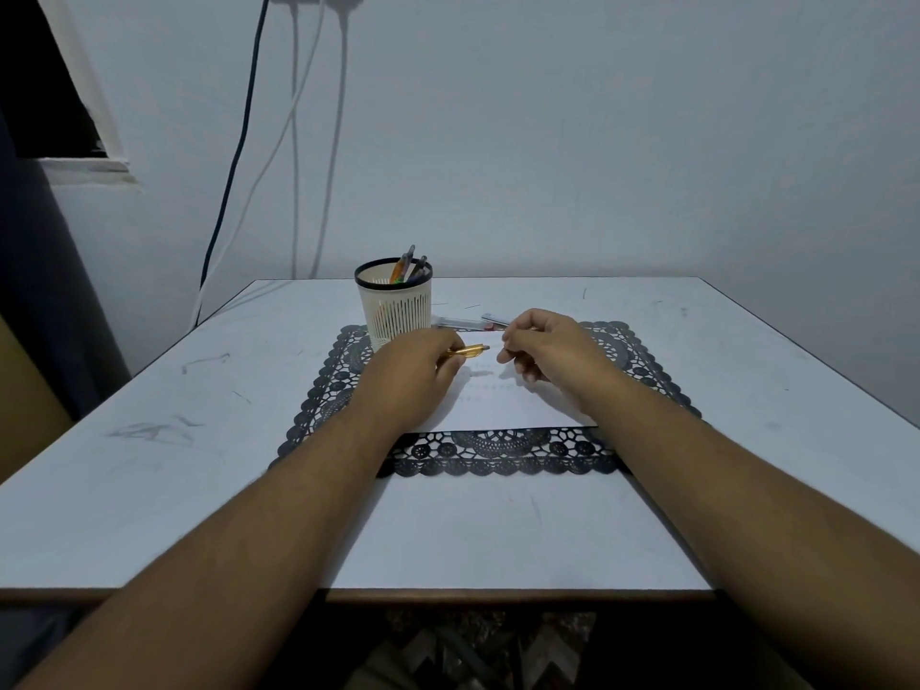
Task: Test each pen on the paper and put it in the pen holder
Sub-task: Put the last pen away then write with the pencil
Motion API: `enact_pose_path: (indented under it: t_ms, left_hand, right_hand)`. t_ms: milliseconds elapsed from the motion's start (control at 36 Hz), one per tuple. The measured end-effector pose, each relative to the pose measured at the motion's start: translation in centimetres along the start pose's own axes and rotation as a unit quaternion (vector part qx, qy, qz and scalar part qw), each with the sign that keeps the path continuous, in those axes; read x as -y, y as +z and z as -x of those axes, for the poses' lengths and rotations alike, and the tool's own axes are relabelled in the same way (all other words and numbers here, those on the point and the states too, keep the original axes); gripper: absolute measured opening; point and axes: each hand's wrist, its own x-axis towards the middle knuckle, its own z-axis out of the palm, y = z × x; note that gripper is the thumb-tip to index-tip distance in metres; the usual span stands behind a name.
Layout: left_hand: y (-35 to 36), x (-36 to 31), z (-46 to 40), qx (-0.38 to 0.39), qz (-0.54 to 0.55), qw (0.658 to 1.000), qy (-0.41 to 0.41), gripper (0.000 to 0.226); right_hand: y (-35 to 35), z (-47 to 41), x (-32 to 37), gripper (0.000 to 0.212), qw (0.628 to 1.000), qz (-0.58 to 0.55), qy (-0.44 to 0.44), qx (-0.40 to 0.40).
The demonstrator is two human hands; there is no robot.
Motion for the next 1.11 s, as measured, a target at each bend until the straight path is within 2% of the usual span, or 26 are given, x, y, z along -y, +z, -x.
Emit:
enact_pose_path:
  t_ms: [194,444,639,889,1028,1111]
  left_hand:
    - [0.0,-0.1,0.0,0.004,-0.005,1.0,0.002,0.015]
    - [0.2,0.1,-0.1,0.012,0.005,1.0,0.002,0.015]
    - [0.1,0.0,-0.1,0.016,0.002,1.0,0.005,0.015]
    - [0.0,0.0,-0.1,0.01,0.001,1.0,0.0,0.015]
    - [-0.1,-0.1,0.0,0.011,-0.005,1.0,-0.005,0.016]
    - [0.0,0.0,0.0,0.021,-0.001,1.0,-0.009,0.025]
  right_hand:
    - [0.5,0.5,0.2,0.021,0.999,-0.024,0.043,0.002]
    - [0.5,0.4,0.0,0.007,0.999,-0.008,0.031,0.038]
    - [0.4,0.2,-0.2,0.016,0.999,0.007,0.029,0.03]
    - [0.2,0.3,-0.1,0.009,0.998,0.046,0.022,0.026]
    - [-0.2,0.1,-0.1,0.015,0.997,0.076,0.017,0.013]
    - [-0.8,-0.1,0.0,0.011,0.994,0.107,0.004,-0.006]
